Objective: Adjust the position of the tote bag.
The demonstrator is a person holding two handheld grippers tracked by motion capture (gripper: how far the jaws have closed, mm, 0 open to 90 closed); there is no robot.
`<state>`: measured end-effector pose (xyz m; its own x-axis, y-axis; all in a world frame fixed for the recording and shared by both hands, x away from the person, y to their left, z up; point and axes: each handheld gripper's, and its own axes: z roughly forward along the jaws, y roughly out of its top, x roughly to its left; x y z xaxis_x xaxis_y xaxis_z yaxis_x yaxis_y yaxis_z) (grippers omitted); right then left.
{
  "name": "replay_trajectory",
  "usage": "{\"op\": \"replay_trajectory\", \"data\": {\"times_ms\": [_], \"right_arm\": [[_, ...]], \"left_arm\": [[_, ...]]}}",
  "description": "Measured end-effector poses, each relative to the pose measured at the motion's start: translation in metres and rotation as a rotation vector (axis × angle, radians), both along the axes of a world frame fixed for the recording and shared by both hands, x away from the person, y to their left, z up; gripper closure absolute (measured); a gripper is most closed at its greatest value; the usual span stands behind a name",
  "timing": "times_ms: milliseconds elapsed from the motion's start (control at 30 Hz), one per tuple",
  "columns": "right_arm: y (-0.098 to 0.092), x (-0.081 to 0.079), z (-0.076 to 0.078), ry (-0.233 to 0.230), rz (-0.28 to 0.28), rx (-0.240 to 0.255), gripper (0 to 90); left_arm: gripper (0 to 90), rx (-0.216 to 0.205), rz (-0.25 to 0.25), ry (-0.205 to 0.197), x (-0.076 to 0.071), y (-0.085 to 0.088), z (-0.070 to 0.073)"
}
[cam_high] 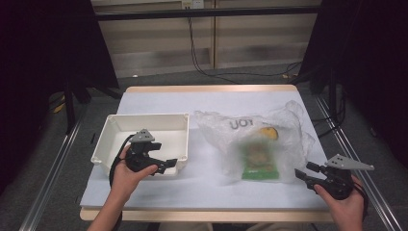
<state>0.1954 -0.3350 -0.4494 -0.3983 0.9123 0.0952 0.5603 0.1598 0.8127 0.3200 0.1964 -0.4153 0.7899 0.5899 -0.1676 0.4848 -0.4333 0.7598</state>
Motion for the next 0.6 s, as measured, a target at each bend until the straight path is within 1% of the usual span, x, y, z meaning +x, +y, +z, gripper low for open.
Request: {"op": "replay_trajectory", "data": {"times_ms": [33,67,100,133,167,200,267,300,333,367,533,600], "right_arm": [[0.000,0.000,0.000,0.003,-0.001,0.004,51.1],[0.000,0.001,-0.001,0.006,-0.003,-0.012,55.1],[0.000,0.001,-0.001,-0.006,-0.010,-0.025,62.2],[0.000,0.002,0.000,-0.007,-0.008,-0.020,65.9],[0.000,0.002,0.000,-0.007,-0.008,-0.020,65.9],[0.001,0.003,0.001,-0.007,-0.009,-0.025,73.3],[0.003,0.005,0.002,-0.007,-0.003,-0.036,78.3],[0.003,0.005,0.002,-0.007,-0.003,-0.036,78.3],[0.004,0.008,0.002,-0.003,-0.003,-0.035,81.8],[0.004,0.008,0.002,-0.001,-0.008,-0.026,82.6],[0.005,0.012,0.003,-0.006,-0.012,-0.043,85.1],[0.003,0.014,0.002,0.003,-0.018,-0.044,86.0]], "left_arm": [[8.7,0.002,-0.002,-0.004,0.000,0.000,0.001],[8.7,0.000,0.001,-0.005,0.000,0.000,0.001],[8.7,0.002,0.000,-0.004,0.000,0.000,0.001],[8.7,0.002,0.000,-0.004,0.000,0.000,0.001],[8.7,0.001,0.001,-0.003,0.000,0.000,0.001],[8.7,0.002,0.000,0.000,0.000,0.000,0.000],[8.7,0.003,-0.002,0.002,0.001,0.000,0.000],[8.7,0.003,-0.002,0.002,0.001,0.000,0.000],[8.7,0.002,-0.003,0.002,0.001,-0.001,0.000],[8.7,0.002,-0.006,0.002,0.001,-0.001,0.000],[8.7,-0.001,-0.003,0.001,0.001,0.000,0.000],[8.7,0.000,-0.003,-0.001,0.002,0.000,0.000]]}}
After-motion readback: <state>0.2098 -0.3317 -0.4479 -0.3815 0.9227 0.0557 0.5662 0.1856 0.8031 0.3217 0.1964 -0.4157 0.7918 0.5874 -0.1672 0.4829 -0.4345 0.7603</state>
